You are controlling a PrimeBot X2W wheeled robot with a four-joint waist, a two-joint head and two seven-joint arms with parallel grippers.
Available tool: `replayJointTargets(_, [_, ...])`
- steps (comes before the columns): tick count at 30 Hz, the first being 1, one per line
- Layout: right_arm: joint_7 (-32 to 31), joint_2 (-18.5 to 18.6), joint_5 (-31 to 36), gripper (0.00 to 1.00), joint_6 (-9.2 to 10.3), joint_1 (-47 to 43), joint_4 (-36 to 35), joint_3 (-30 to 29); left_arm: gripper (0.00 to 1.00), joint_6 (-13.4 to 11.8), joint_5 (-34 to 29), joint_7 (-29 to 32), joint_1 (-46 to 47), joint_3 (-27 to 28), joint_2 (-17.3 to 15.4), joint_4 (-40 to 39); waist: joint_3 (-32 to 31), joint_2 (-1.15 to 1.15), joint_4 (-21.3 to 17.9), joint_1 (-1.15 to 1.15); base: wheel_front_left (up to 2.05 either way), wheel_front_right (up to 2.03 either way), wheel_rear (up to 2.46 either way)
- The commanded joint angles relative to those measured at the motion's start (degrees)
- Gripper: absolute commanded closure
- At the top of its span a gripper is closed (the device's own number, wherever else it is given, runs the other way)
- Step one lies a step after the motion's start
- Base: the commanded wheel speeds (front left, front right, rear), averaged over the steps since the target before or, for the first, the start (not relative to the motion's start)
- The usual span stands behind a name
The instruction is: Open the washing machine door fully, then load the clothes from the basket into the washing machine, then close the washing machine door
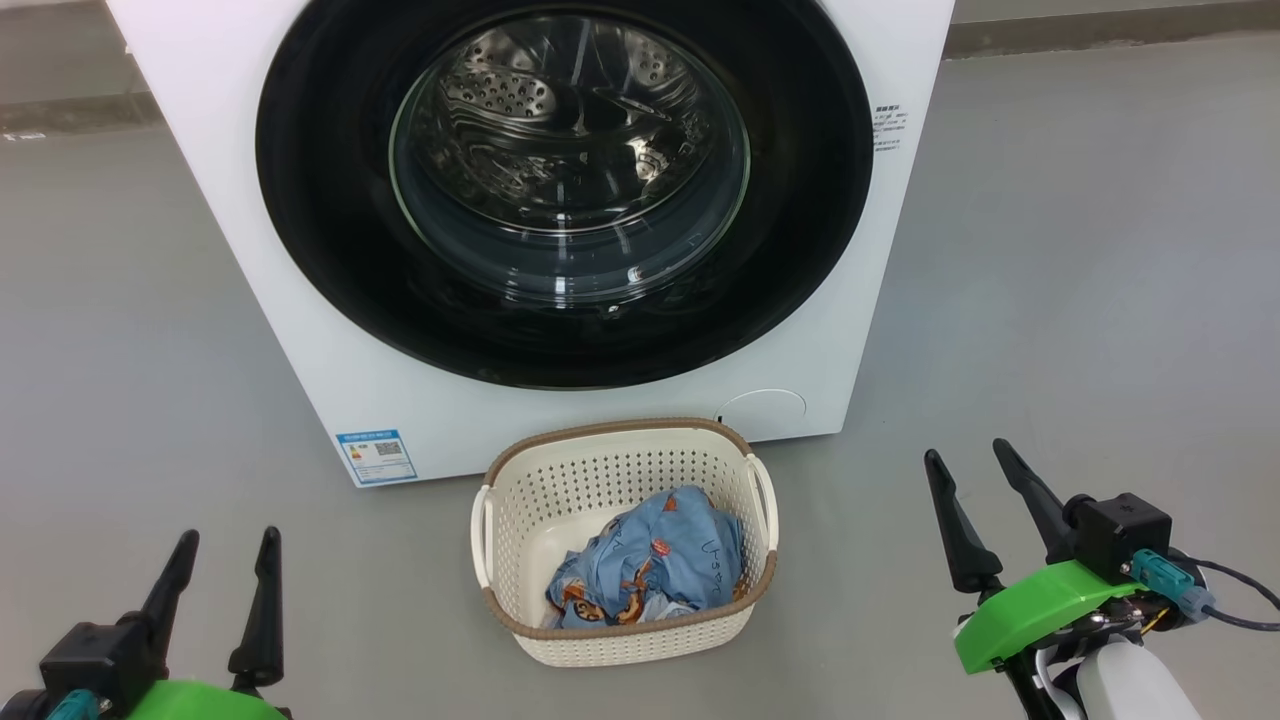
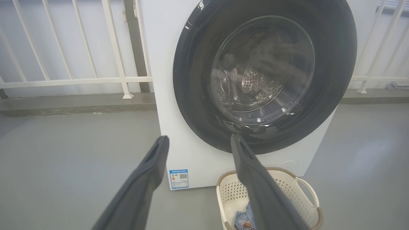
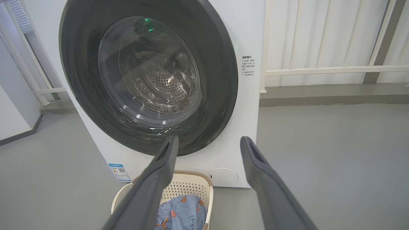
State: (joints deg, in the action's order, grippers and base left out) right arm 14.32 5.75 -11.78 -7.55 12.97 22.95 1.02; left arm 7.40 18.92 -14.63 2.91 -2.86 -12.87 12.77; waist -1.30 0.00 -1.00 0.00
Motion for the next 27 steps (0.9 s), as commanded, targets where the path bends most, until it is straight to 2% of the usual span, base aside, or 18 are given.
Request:
replayJointTargets(1, [0.68, 0.02, -0.49, 0.0, 0.06, 2.2, -1.13, 1.13, 0.0, 0.09, -0.31, -0.37, 2.15, 2.22, -1.51, -0.95, 0.02, 0.0, 0.01, 0.0, 0.0, 0.0, 0.0])
replayJointTargets(27, [0.68, -0.1, -0.01, 0.0, 0.06, 2.54, -0.76, 0.77, 0.0, 0.09, -0.72, -0.37, 2.34, 2.73, -1.22, -1.23, 0.16, 0.0, 0.37, 0.0, 0.0, 0.0, 0.0])
